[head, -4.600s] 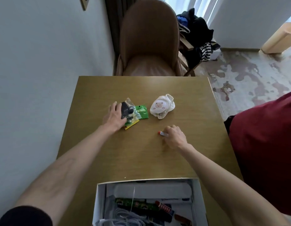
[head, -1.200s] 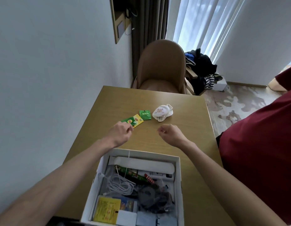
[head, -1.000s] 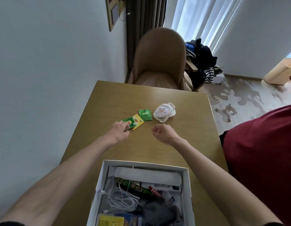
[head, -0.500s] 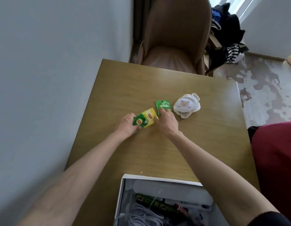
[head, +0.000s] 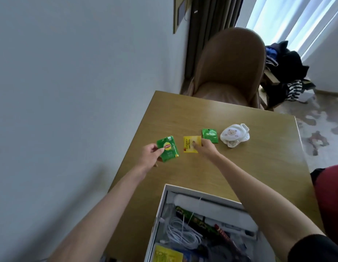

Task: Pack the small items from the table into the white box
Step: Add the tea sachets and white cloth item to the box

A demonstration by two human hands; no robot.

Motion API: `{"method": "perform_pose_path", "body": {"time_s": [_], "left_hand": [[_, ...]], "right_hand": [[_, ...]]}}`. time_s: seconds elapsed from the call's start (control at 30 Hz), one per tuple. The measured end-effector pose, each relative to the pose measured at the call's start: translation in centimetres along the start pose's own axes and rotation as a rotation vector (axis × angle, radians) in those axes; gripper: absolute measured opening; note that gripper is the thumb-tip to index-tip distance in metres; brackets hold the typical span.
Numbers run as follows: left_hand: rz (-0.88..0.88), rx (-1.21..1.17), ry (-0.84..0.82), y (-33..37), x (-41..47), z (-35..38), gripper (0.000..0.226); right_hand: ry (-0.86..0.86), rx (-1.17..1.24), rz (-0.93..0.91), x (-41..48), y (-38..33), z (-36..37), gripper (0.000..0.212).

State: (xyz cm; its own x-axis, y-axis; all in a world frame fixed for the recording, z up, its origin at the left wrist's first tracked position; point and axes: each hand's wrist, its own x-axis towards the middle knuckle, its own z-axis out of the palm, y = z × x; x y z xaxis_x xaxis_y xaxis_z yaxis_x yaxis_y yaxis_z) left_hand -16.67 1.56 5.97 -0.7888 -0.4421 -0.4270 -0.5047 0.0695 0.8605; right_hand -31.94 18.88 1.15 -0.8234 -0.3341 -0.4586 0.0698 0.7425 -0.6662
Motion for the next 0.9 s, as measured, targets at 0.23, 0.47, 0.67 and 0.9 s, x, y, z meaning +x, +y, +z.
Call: {"method": "perform_pose_path", "body": {"time_s": [0.23,0.47,0.67,0.9], "left_hand": [[0.097,-0.188,0.1,2.0,-9.7,0.6,0.029],[0.081,-0.414,-0.154,0.3,-18.2,1.5,0.047],[0.056,-0.309,-0.354,-1.7,-19.7,-0.3,0.048],[0.19,0.07,-0.303,-3.4,-18.9,-2.1,0.02]], "right_hand": [[-0.07,0.602,-0.263,-14.2,-2.1,-2.7,0.02],[-0.121,0.61,-0.348,-22.2,-0.6,1.1,0.043],[-0.138,0.403,-0.346,-23.9,0.2,2.5,0.038],[-0.084,0.056,-0.508,-25.3,-0.1,3.1,0.056]]}}
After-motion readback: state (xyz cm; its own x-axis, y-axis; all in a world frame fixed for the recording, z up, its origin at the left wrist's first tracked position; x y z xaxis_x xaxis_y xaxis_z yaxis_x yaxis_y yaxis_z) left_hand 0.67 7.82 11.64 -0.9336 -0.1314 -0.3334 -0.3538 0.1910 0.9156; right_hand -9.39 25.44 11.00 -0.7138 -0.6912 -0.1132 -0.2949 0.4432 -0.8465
